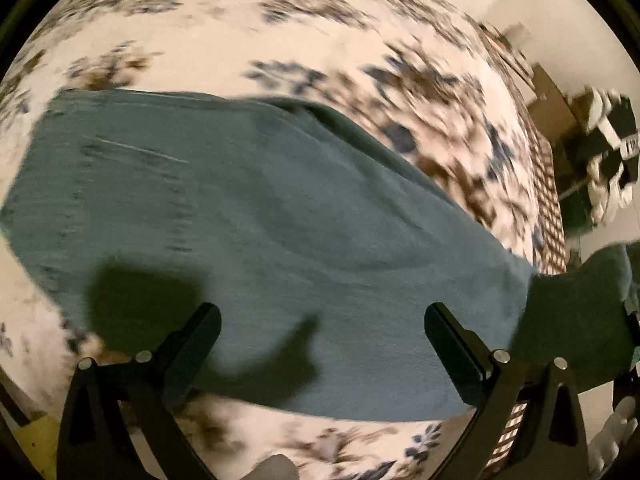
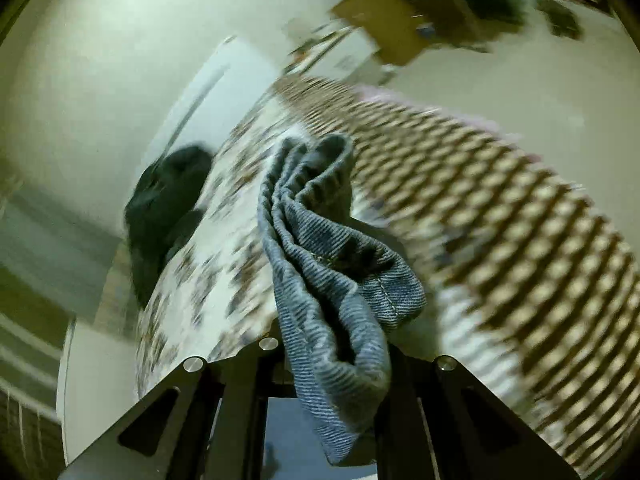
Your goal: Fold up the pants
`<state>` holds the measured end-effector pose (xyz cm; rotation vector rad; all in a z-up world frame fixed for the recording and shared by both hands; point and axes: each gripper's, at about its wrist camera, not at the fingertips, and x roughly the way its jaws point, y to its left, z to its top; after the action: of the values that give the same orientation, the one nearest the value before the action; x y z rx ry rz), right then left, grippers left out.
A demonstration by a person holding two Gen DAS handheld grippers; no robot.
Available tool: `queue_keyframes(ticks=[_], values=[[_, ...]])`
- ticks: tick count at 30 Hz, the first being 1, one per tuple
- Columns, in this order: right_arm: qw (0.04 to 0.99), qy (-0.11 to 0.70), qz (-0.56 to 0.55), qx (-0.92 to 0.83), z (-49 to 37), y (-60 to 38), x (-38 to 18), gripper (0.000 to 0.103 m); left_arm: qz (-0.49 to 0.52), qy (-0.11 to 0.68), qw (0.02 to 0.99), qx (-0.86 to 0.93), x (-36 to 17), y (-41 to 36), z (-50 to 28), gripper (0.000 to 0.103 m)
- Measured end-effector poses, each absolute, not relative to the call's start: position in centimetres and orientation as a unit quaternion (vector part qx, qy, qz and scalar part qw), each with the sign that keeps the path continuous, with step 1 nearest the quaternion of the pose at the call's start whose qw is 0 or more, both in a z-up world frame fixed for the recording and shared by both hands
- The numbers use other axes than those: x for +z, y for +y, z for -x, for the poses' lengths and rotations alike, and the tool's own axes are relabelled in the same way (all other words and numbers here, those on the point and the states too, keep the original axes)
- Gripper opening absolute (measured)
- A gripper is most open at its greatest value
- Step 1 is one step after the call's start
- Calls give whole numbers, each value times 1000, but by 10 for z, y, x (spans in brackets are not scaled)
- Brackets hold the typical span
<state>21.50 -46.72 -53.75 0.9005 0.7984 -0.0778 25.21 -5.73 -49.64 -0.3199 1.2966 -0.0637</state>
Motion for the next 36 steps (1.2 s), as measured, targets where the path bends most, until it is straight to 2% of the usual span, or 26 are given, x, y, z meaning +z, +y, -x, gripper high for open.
queue_keyframes(ticks=[5, 13, 16, 17, 18, 20, 22, 25, 26, 29, 32, 34, 35, 36], values=[[821, 427, -376, 47, -254, -337, -544, 11, 163, 594, 788, 6, -488, 8, -241, 103], [792, 556, -231, 101, -270, -136, -648, 12, 164, 597, 783, 63, -511, 102, -225, 103], [781, 594, -173, 84, -272, -98, -670, 34, 173, 596, 780, 81, -518, 130, -217, 103], [774, 595, -186, 107, -271, -93, -665, 54, 179, 596, 778, 90, -520, 140, -214, 103], [764, 597, -203, 133, -272, -92, -662, 68, 184, 596, 776, 95, -521, 146, -212, 103], [741, 594, -255, 183, -269, -99, -649, 68, 199, 595, 772, 107, -524, 161, -208, 103], [739, 583, -297, 162, -263, -124, -637, 68, 212, 594, 767, 120, -527, 174, -204, 103], [742, 598, -283, 110, -259, -141, -640, 67, 235, 591, 759, 137, -535, 189, -201, 103], [740, 606, -272, 103, -263, -141, -643, 58, 243, 590, 757, 142, -538, 194, -200, 103], [702, 666, -228, 107, -277, -123, -681, 52, 268, 579, 753, 163, -548, 207, -202, 103], [703, 682, -181, 92, -277, -104, -699, 54, 311, 559, 747, 180, -557, 224, -207, 103], [710, 672, -190, 96, -274, -105, -694, 54, 367, 530, 745, 170, -565, 237, -211, 102], [711, 666, -202, 95, -270, -110, -691, 54, 393, 511, 748, 161, -568, 242, -214, 100], [711, 664, -211, 92, -268, -114, -690, 54, 409, 494, 752, 153, -570, 245, -215, 91]])
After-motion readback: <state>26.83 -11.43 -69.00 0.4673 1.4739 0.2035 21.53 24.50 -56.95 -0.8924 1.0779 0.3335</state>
